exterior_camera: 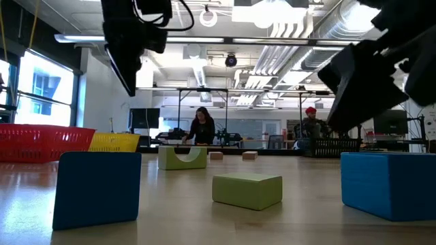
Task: Sort & place blocks by color
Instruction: Put the blue block into the red bin
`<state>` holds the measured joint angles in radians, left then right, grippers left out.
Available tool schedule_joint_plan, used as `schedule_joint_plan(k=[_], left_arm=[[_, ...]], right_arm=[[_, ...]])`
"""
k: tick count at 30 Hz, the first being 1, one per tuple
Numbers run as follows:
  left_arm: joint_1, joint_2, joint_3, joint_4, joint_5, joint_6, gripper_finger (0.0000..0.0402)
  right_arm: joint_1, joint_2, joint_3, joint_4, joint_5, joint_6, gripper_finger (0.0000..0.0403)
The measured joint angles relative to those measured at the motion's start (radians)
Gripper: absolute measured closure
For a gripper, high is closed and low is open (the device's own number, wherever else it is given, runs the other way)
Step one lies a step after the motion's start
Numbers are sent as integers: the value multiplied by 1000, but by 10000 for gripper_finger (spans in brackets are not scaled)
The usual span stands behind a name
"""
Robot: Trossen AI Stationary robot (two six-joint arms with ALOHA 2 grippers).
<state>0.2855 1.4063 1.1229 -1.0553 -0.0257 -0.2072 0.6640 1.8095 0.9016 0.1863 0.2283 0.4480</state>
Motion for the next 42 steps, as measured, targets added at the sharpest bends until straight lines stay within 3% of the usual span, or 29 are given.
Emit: schedule_joint_plan(k=[15, 24, 32, 42], left_arm=[[-187, 1, 0, -49, -4, -106, 190], [-235, 1, 0, -48, -4, -108, 190], [-296, 1, 0, -35, -8, -107, 190], [-352, 2, 0, 101, -15, -86, 190]], right_arm=[[0, 85, 0, 13, -26, 37, 177], [0, 84, 1, 22, -20, 52, 300], [-14, 84, 1, 64, 3, 44, 301], [-106, 66, 1, 185, 8, 3, 301]])
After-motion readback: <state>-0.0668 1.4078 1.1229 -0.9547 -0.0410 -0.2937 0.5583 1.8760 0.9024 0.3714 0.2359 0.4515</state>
